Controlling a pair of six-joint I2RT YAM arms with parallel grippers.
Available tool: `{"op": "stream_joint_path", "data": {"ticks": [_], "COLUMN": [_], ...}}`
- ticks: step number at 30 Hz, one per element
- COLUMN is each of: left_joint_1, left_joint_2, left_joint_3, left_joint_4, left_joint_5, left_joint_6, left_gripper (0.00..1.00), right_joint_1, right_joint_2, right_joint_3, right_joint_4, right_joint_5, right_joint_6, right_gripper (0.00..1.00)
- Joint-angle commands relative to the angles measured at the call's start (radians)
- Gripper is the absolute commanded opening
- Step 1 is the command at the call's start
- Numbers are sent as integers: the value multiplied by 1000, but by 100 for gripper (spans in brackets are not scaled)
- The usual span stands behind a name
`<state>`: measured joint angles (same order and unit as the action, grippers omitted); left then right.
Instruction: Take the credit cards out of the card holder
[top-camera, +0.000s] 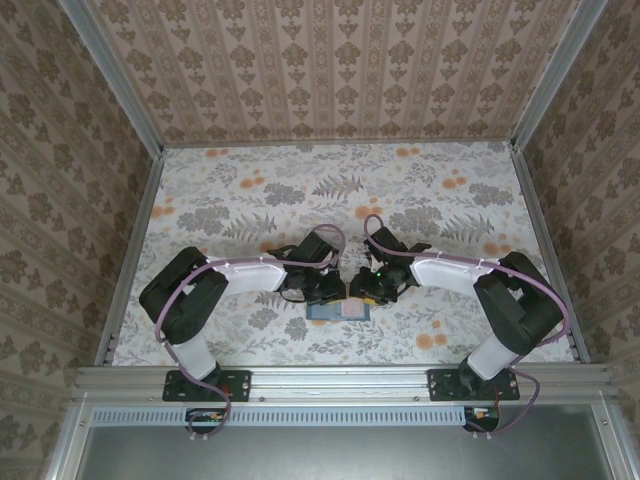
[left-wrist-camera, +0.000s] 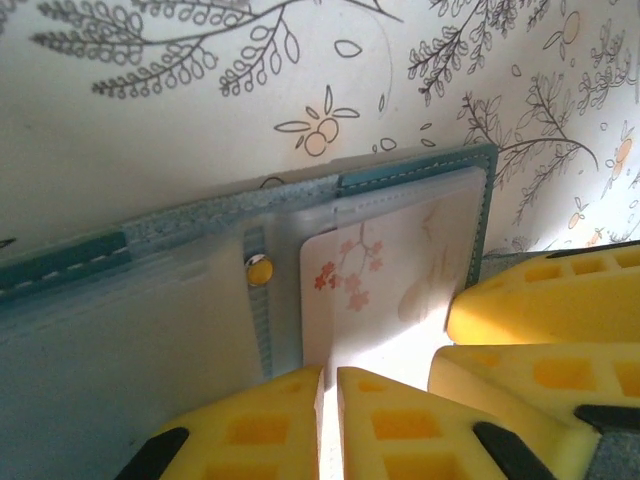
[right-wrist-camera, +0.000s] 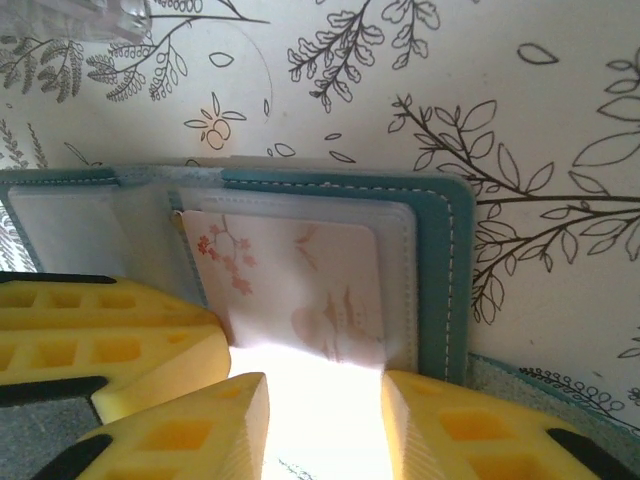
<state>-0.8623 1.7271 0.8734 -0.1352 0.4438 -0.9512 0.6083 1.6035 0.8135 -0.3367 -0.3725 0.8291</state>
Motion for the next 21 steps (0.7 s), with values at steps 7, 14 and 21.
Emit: {"op": "stream_joint_path", "data": {"ticks": [7, 14, 21], "left_joint_1": [5, 7, 11], "left_joint_2": [1, -46, -39], "left_joint_3": [44, 23, -4], "left_joint_4": [-183, -72, -37], "left_joint_5": [-74, -47, -39], "left_joint_6": [88, 44, 17], "left_gripper": [15, 25, 27], "right_joint_1": [-5, -4, 4], "right_joint_2": [10, -25, -67], "right_joint_3": [5, 22, 29], "right_joint_4": [-79, -89, -86], "right_joint_5": [71, 57, 33], "right_joint_6": [-37, -31, -19], "right_gripper": [42, 41, 39]}}
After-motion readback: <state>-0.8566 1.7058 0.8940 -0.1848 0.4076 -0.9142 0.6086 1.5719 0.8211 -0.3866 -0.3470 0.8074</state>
